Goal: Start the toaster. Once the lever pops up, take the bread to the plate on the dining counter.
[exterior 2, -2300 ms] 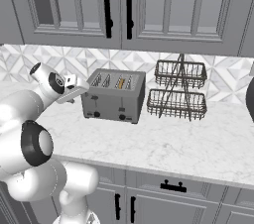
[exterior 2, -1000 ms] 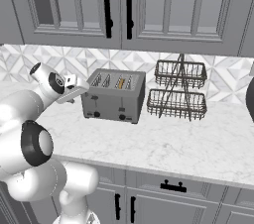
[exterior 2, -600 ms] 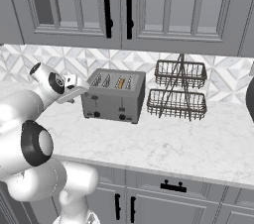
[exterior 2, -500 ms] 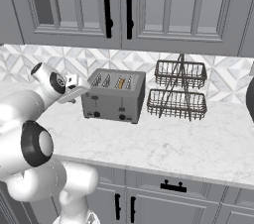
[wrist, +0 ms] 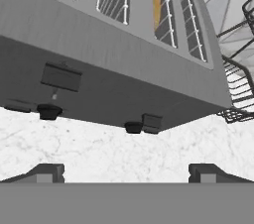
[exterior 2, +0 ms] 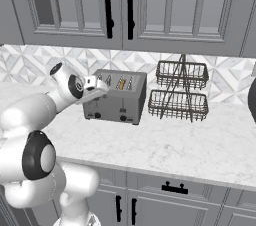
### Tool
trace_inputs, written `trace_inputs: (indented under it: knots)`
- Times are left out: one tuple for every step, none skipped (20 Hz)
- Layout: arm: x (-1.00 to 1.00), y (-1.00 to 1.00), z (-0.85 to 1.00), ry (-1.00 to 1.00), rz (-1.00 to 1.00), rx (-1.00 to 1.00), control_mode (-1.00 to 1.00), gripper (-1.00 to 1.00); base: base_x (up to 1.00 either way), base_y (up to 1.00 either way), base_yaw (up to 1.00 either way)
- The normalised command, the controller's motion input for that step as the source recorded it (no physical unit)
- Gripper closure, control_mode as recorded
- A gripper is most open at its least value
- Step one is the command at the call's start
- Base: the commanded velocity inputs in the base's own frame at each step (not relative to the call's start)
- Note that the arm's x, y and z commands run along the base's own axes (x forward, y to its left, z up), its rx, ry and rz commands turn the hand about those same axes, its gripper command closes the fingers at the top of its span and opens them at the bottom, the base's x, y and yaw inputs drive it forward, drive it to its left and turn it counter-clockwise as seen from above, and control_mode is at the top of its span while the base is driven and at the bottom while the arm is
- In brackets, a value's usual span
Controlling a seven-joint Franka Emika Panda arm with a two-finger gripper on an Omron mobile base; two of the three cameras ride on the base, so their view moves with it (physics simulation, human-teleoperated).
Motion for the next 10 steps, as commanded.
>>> trace_inputs:
  knots:
    - [0.0, -0.61, 0.0, 0.0, 0.0, 0.01, -1.0, -1.0, 0.0, 0.0, 0.0]
    - [0.0, -0.58, 0.0, 0.0, 0.0, 0.01, -1.0, -1.0, 0.0, 0.0, 0.0]
    - [0.0, -0.54, 0.0, 0.0, 0.0, 0.01, -1.0, -1.0, 0.0, 0.0, 0.0]
    - [0.0, -0.51, 0.0, 0.0, 0.0, 0.01, -1.0, -1.0, 0.0, 0.0, 0.0]
    - [0.0, -0.55, 0.0, -0.01, 0.0, 0.01, -1.0, -1.0, 0.0, 0.0, 0.0]
    - [0.0, -0.56, 0.0, -0.03, 0.0, 0.02, -1.0, -1.0, 0.0, 0.0, 0.0]
    - [-0.02, -0.61, 0.0, -0.04, 0.0, 0.02, -1.0, -1.0, 0.0, 0.0, 0.0]
    - [0.0, -0.74, 0.0, -0.08, 0.0, 0.04, -1.0, -1.0, 0.0, 0.0, 0.0]
    - [-0.06, -0.89, 0.0, -0.21, 0.0, 0.04, -1.0, -1.0, 0.0, 0.0, 0.0]
    - [-0.15, -0.86, 0.0, -0.23, 0.0, 0.02, -1.0, -1.0, 0.0, 0.0, 0.0]
